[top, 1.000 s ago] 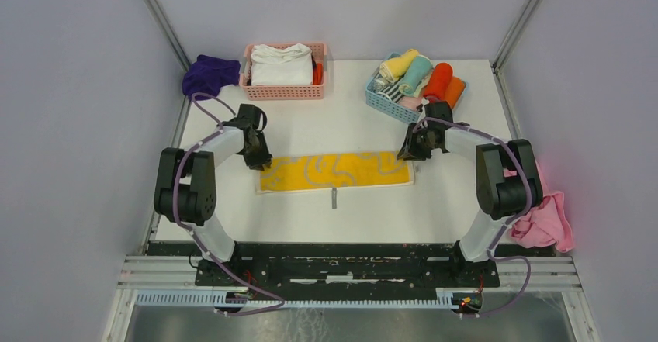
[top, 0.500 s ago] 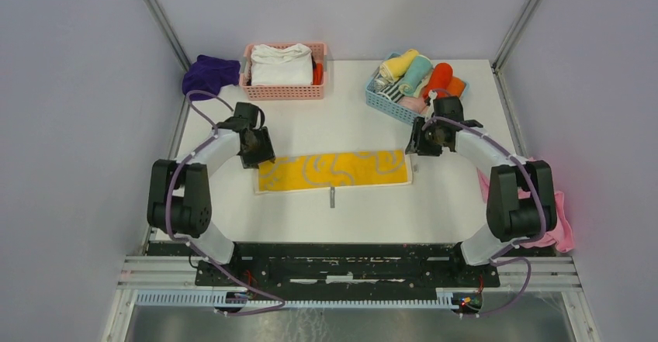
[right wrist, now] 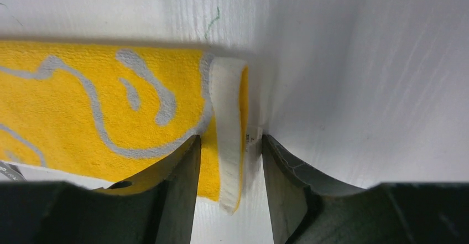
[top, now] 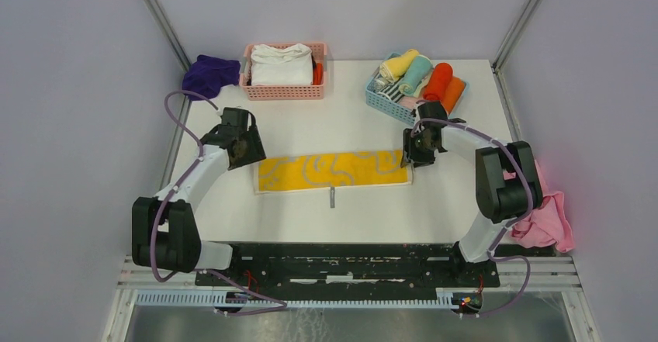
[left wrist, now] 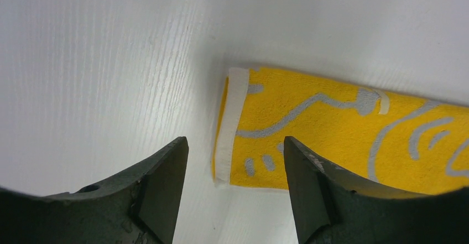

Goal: Roll the towels
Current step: Fold the towel at the center of the board.

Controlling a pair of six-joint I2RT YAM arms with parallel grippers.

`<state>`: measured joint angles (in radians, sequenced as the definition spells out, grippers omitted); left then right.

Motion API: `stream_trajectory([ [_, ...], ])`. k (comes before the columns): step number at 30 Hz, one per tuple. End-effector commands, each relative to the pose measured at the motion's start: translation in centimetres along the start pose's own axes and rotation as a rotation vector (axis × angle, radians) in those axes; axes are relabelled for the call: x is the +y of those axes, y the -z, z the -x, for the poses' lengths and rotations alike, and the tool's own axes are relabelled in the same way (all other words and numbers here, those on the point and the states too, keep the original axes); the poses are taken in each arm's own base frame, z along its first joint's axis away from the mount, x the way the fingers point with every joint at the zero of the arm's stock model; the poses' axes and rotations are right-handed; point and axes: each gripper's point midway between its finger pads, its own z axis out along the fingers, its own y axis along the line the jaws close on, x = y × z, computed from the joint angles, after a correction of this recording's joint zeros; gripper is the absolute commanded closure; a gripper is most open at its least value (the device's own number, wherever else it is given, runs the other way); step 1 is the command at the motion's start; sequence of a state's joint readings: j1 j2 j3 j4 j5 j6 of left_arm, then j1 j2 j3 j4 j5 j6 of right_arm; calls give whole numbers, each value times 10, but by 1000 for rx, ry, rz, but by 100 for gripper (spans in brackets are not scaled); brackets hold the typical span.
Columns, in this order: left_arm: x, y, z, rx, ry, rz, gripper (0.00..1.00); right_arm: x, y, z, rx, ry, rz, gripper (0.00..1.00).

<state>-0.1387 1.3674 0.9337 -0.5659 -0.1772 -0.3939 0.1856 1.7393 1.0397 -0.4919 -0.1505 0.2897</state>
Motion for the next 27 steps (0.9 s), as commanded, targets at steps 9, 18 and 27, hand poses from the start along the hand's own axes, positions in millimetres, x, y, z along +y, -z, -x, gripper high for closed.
stream_trajectory([
  [9,5,-7,2,1,-40,20,30,-10,-15,-33,161,70,-140,73],
  [18,-34,-2,-14,68,13,-194,30,-82,64,16,41,88,-518,100],
  [27,-114,1,-45,189,89,-486,30,-78,122,46,-85,136,-571,99],
])
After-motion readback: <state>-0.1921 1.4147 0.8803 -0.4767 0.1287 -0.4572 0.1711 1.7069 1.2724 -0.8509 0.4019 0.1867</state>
